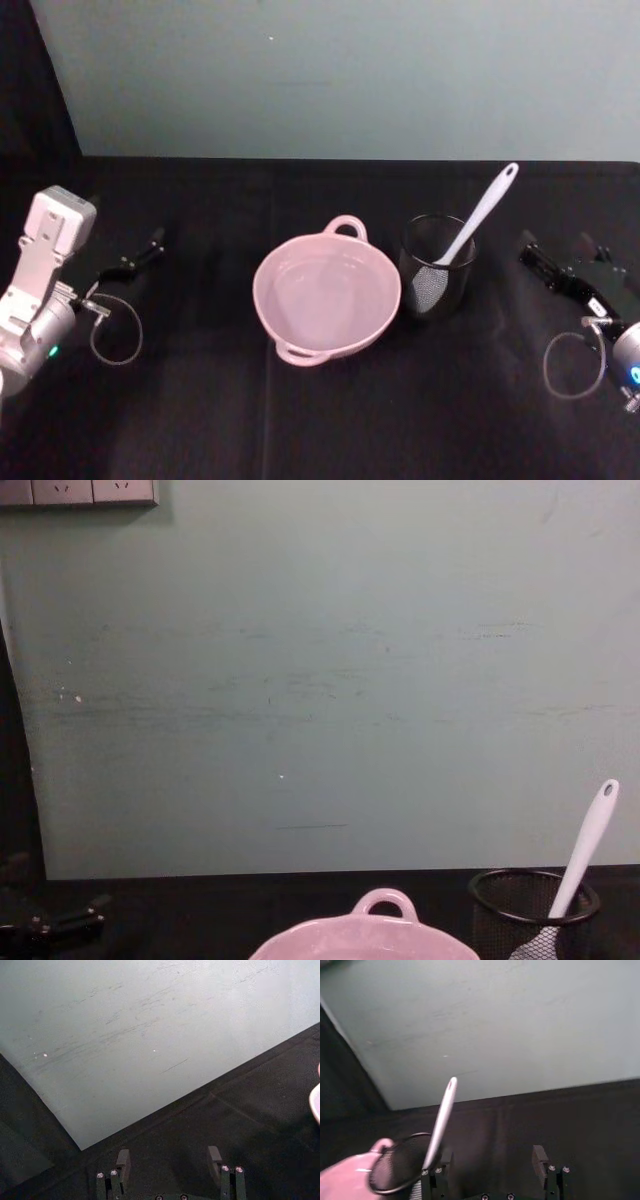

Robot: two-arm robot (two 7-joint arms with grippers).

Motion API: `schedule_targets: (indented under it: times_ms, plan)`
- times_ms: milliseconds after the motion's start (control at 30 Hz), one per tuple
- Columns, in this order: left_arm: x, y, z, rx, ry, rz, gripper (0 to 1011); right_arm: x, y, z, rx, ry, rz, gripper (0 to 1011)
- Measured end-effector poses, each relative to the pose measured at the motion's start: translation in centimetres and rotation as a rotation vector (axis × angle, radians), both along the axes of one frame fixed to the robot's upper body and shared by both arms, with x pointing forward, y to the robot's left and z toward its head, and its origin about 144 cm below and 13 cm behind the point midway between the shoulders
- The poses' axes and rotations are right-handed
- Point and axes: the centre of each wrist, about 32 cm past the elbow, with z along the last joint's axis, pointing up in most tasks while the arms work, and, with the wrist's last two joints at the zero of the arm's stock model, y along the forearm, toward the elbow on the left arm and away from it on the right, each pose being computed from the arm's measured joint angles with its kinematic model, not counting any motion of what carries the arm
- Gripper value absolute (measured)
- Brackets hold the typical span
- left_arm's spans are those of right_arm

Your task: Use the one hand to pick up the spoon and stir the clear water in the bowl.

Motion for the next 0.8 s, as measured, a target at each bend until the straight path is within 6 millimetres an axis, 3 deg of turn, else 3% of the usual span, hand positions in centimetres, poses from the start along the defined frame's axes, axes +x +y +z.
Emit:
schedule_targets:
  times_ms: [333, 633, 800]
  plan:
    - [0.0, 0.0, 0.0, 0.0, 0.0, 0.0, 1011, 2.2, 1.7, 0.9, -0.433, -0.096, -0.067, 1002]
    - [0.0, 0.0, 0.0, 0.0, 0.0, 0.0, 1011, 5.3, 1.9, -0.5, -0.486, -0.094, -0.027, 1002]
    - [0.0, 0.0, 0.0, 0.0, 0.0, 0.0, 1011, 6.3, 1.8, -3.0, -0.502, -0.139, -0.017, 1002]
